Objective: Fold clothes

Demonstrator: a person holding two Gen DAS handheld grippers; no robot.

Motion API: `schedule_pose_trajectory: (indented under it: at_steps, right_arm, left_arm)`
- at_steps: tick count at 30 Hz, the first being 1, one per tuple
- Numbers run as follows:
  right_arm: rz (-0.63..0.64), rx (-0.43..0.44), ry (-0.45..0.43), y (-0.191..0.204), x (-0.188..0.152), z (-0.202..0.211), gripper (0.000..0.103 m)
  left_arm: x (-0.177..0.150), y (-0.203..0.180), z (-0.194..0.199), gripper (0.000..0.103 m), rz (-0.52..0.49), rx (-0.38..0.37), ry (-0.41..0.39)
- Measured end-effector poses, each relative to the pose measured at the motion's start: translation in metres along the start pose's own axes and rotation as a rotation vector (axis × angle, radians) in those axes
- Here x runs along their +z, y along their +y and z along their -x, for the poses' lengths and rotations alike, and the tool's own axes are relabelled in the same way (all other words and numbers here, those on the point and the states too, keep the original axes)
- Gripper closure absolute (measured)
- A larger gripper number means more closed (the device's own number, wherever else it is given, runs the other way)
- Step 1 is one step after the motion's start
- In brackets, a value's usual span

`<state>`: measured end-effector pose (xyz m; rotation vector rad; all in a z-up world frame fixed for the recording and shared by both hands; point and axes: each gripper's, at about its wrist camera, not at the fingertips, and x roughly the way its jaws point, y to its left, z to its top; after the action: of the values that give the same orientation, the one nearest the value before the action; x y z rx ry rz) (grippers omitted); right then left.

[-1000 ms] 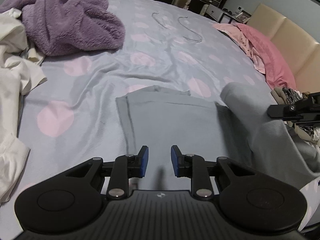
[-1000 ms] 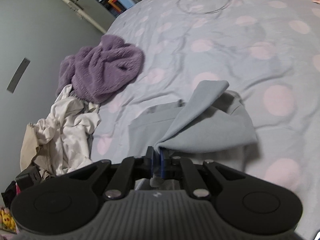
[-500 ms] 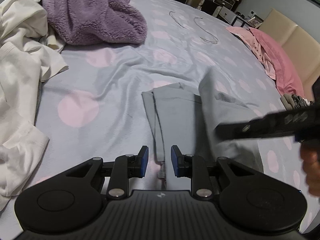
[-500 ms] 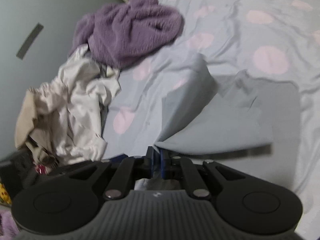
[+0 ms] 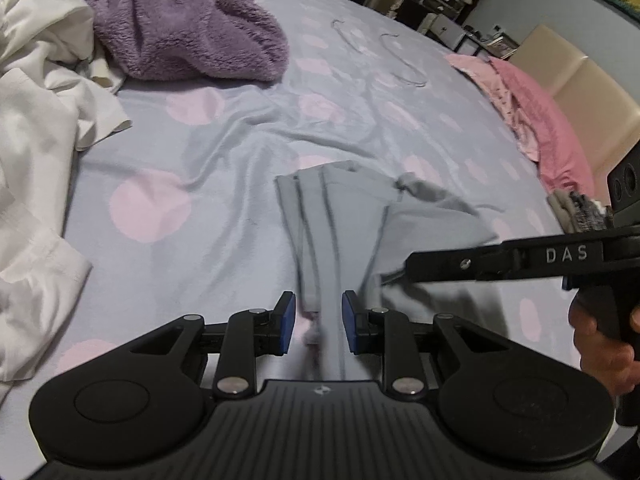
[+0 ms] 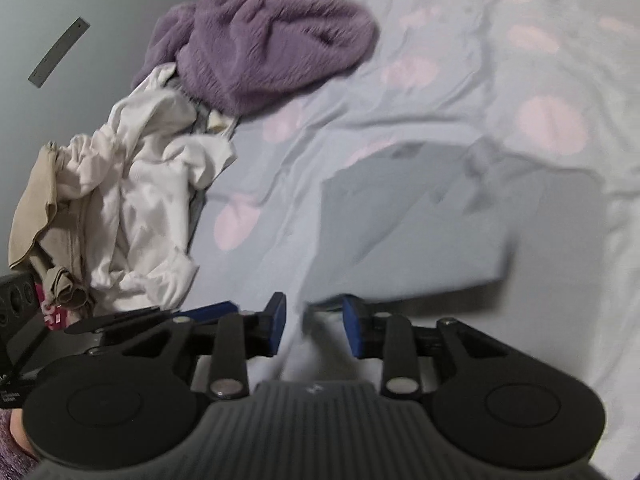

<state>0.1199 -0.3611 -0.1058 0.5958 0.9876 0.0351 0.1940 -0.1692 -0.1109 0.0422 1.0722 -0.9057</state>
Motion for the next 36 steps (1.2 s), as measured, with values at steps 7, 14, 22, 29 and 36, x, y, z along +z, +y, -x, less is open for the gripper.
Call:
schedule_pose_trajectory:
  at_steps: [7,14,22,29,36]
  right_arm:
    - [0.018,-0.181,-0.048,-0.034,-0.013,0.043,0.068]
    - [-0.016,-0.28,-0.015,-0.076,-0.047,0.068,0.068]
    - [-0.015,-0.297,-0.042,-0.087,-0.047,0.079,0.071]
    - [0.009,-0.287,-0.024,-0.093,-0.047,0.079,0.071]
    - [-0.006,-0.295,-0.003,-0.104,-0.049,0.075,0.07]
  left_arm:
    - [-0.008,-0.029,-0.013,0.072,-0.071,-0.023,0.03]
    - [0.001,-0.05,-0.027,0.072,-0.118,0.048,0.002]
    - [0.011,-0.102,-0.028,0.089,-0.302,-0.01,0.032]
    - [-0.001,-0.126,-0.056,0.089,-0.398,-0.024,0.069]
    - [0.028,-0.071,-0.069,0.089,-0.124,0.004,-0.008]
